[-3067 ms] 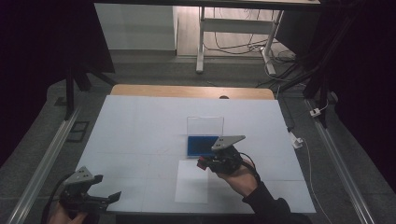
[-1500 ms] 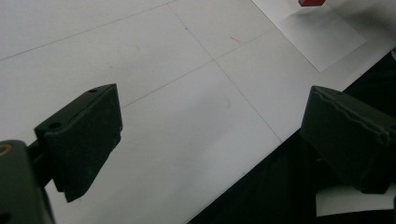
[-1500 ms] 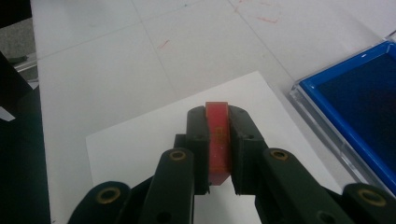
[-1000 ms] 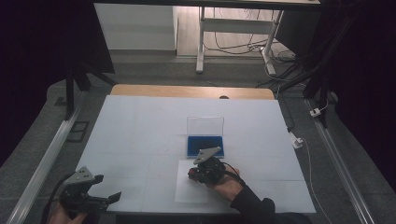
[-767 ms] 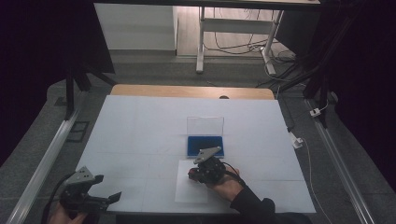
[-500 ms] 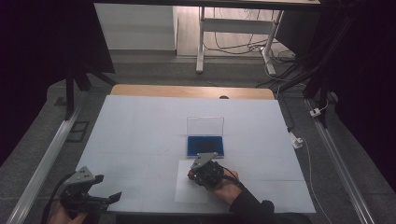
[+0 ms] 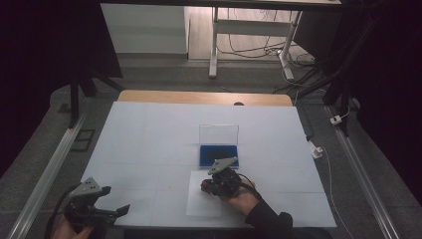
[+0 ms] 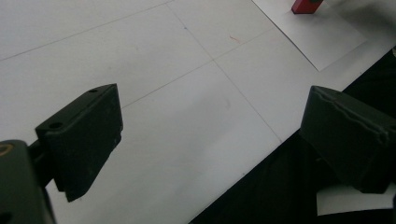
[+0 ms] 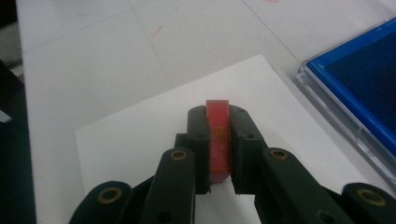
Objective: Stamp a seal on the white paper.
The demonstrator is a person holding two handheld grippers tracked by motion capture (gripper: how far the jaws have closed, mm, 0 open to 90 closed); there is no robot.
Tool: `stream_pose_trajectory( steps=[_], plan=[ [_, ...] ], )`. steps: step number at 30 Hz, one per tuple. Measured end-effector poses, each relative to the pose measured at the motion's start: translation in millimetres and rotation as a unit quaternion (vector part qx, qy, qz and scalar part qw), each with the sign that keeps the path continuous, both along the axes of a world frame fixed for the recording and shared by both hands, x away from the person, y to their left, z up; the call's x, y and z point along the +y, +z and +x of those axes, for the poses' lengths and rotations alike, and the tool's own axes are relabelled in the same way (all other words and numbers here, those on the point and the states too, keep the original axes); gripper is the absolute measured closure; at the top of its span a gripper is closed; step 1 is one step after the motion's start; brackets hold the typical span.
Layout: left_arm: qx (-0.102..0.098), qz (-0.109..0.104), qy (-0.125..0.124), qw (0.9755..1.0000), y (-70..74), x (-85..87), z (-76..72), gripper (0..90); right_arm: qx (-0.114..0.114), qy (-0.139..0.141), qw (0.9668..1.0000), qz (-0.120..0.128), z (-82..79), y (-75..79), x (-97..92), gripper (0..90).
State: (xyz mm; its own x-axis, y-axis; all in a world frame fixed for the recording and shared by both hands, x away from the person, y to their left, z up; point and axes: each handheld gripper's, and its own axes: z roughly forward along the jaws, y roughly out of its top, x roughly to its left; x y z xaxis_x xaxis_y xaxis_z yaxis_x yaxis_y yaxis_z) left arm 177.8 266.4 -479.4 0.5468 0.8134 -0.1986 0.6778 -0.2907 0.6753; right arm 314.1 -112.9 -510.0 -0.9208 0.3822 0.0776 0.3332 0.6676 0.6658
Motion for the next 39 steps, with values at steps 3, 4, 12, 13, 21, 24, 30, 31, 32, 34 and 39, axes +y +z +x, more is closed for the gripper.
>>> stream_pose_trajectory(
  steps=[3, 4, 12, 13, 21, 24, 30, 31, 32, 34, 39],
  plan=[
    [0.000, 0.000, 0.000, 1.0000, 0.0, 0.0, 0.1, 5.9, 0.014, -0.004, 0.9999, 0.008, 2.7, -0.6, -1.3, 80.7],
    [0.000, 0.000, 0.000, 1.0000, 0.0, 0.0, 0.1, 5.9, 0.008, -0.001, 1.0000, 0.003, 2.0, -0.3, -1.0, 80.8],
    [0.001, 0.001, 0.000, 1.0000, 0.0, -0.4, 0.4, 5.9, -0.046, 0.009, 0.9985, -0.030, -10.9, 1.9, 6.6, 80.7],
    [0.000, -0.001, 0.000, 1.0000, -0.2, -0.3, 0.5, 5.9, -0.041, 0.008, 0.9988, -0.027, -9.6, 1.7, 5.9, 80.6],
    [0.001, -0.001, 0.001, 1.0000, 0.0, 0.3, 0.5, 5.9, -0.015, 0.005, 0.9998, -0.008, -3.0, 1.3, 1.9, 80.2],
    [0.001, -0.002, 0.000, 1.0000, -0.1, 0.2, 0.6, 5.9, -0.014, 0.005, 0.9998, -0.012, -2.7, 2.1, 2.1, 79.8],
    [0.000, -0.001, 0.000, 1.0000, 0.0, 0.4, 0.5, 5.9, 0.002, -0.006, 1.0000, 0.007, -0.3, 5.0, -0.8, 79.6],
    [0.000, -0.001, 0.000, 1.0000, 0.0, 0.4, 0.5, 5.9, -0.001, -0.004, 1.0000, 0.007, 0.2, 6.3, -1.4, 79.6],
    [0.000, -0.002, 0.000, 1.0000, -0.1, 0.4, 0.5, 5.9, -0.003, -0.004, 1.0000, 0.008, 0.2, 7.7, -2.1, 79.6],
    [0.000, -0.001, 0.000, 1.0000, 0.0, 0.3, 0.4, 5.9, -0.003, -0.006, 0.9999, 0.013, 0.3, 10.3, -3.1, 79.6],
    [0.000, -0.001, 0.000, 1.0000, 0.0, 0.3, 0.3, 5.9, -0.007, -0.001, 0.9999, 0.016, -0.8, 15.8, -3.8, 79.7]
  ],
)
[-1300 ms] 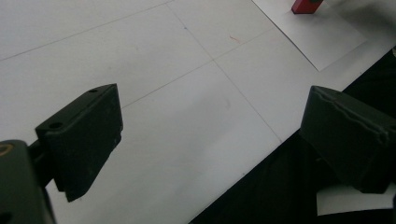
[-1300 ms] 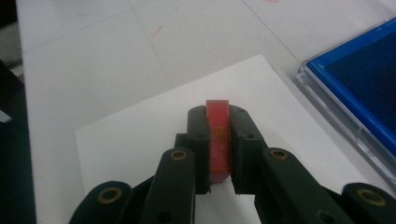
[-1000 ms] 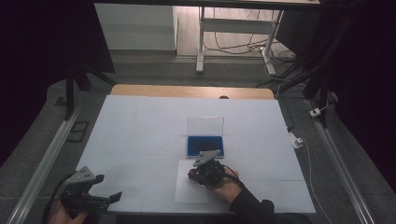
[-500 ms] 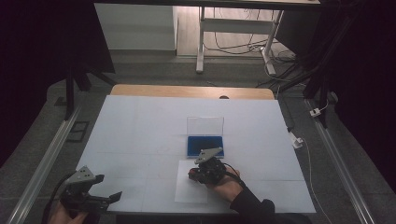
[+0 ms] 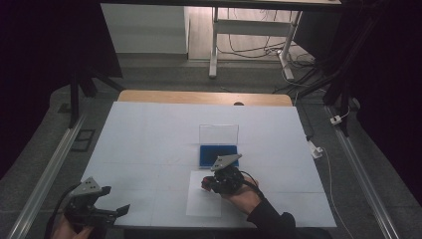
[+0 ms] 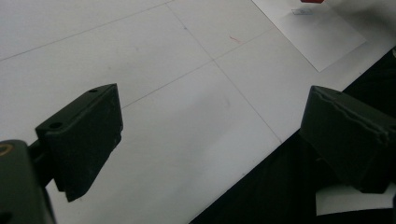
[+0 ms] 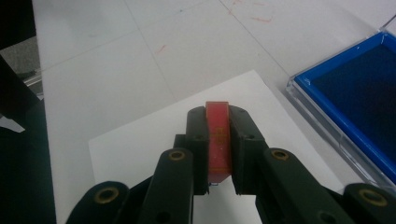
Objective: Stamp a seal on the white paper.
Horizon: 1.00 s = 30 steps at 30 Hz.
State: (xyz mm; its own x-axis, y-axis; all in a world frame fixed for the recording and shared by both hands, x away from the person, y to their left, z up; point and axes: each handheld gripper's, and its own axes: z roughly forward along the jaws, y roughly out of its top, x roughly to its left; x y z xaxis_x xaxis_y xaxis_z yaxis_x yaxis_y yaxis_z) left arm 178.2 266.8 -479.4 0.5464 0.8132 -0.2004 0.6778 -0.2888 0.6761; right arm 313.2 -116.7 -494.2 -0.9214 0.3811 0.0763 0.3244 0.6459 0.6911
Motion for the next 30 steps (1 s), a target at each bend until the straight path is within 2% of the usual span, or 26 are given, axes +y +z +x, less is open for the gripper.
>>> stream_pose_trajectory(
  steps=[10, 30],
  plan=[
    [0.000, 0.000, -0.001, 1.0000, 0.0, -0.4, 0.0, 5.9, -0.006, 0.005, 0.9999, 0.013, -1.4, 10.0, -3.5, 79.6],
    [0.000, 0.002, -0.001, 1.0000, 0.0, -0.8, 0.0, 5.9, -0.009, -0.013, 0.9994, 0.031, 3.1, 22.4, -11.5, 79.7]
  ],
)
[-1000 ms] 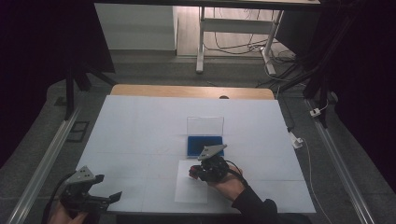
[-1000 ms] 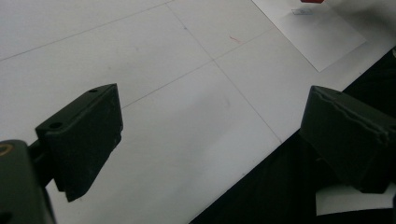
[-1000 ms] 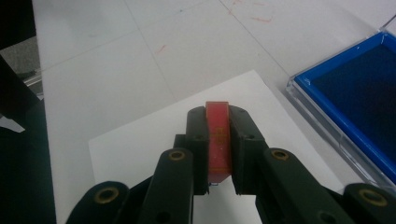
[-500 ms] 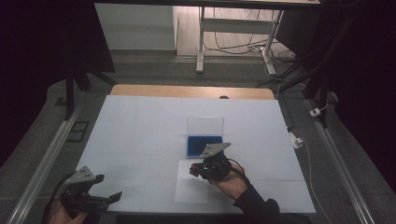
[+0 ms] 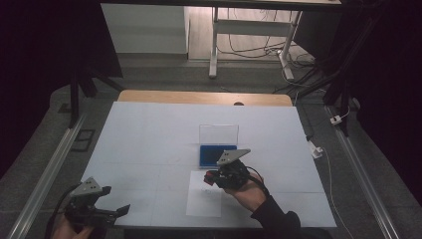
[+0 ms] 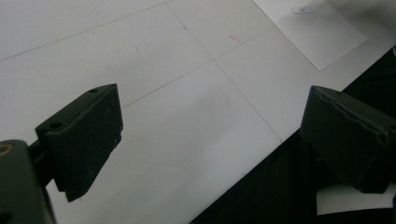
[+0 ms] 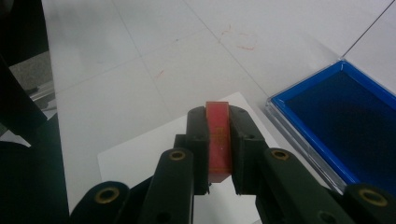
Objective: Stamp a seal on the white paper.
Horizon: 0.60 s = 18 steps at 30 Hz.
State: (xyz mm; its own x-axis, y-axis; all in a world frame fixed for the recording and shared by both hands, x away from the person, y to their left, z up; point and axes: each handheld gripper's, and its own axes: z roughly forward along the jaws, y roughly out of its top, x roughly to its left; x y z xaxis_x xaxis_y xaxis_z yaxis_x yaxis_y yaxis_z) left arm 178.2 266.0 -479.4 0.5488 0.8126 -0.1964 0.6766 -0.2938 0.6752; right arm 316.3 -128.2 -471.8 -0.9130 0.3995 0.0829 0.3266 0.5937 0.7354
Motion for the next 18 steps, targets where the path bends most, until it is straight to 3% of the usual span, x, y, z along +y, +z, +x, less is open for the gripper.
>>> stream_pose_trajectory(
  steps=[18],
  plan=[
    [0.000, 0.001, 0.000, 1.0000, 0.2, -0.4, -0.3, 6.1, -0.006, -0.022, 0.9997, 0.013, 10.9, 10.9, -13.1, 79.7]
  ],
)
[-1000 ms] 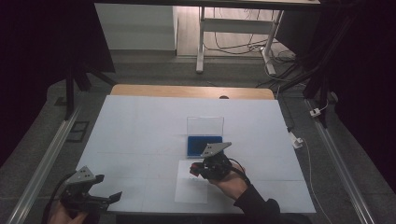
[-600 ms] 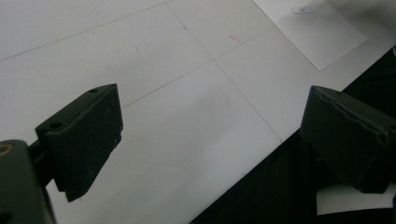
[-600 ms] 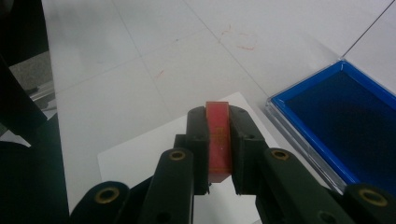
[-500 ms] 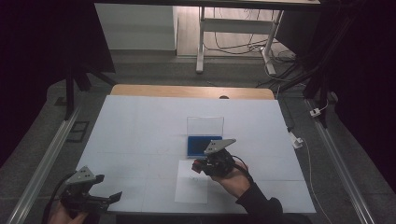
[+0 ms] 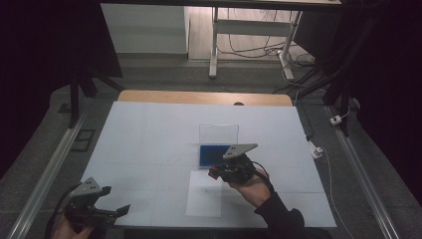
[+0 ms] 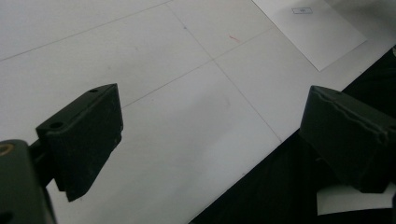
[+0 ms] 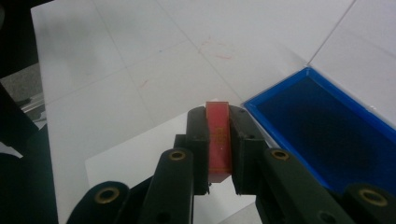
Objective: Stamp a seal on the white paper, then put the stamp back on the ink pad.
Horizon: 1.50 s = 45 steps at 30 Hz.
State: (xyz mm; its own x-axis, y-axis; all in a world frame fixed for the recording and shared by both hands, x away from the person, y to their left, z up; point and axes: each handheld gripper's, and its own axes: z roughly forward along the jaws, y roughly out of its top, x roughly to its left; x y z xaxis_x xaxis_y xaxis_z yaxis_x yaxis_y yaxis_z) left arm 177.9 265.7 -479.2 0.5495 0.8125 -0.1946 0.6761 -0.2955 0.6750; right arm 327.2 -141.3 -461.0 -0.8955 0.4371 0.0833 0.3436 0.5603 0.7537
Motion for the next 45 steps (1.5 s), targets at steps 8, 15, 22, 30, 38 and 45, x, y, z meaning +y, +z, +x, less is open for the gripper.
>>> stream_pose_trajectory(
  steps=[8, 15, 22, 30, 38, 45],
  plan=[
    [0.000, 0.000, 0.001, 1.0000, -0.3, 0.4, 0.2, 6.1, -0.004, -0.018, 0.9998, 0.002, 8.2, 2.0, -6.0, 79.7],
    [0.000, 0.000, 0.000, 1.0000, -0.2, 0.1, 0.2, 6.1, -0.007, -0.028, 0.9996, 0.003, 13.6, 2.1, -8.4, 79.7],
    [0.000, 0.001, 0.000, 1.0000, -0.2, 0.0, 0.1, 6.1, -0.009, -0.032, 0.9994, 0.002, 17.9, 2.7, -8.9, 79.7],
    [0.000, 0.001, 0.000, 1.0000, -0.3, 0.0, 0.3, 6.1, -0.010, -0.043, 0.9990, 0.002, 23.1, 2.4, -12.1, 79.7],
    [0.001, 0.001, 0.000, 1.0000, -0.4, 0.0, 0.4, 6.1, -0.015, -0.060, 0.9981, -0.002, 33.6, 0.8, -14.3, 79.7],
    [0.001, 0.002, 0.000, 1.0000, -0.4, 0.0, 0.4, 6.1, -0.012, -0.075, 0.9971, 0.003, 41.7, 0.2, -18.1, 79.7]
  ],
)
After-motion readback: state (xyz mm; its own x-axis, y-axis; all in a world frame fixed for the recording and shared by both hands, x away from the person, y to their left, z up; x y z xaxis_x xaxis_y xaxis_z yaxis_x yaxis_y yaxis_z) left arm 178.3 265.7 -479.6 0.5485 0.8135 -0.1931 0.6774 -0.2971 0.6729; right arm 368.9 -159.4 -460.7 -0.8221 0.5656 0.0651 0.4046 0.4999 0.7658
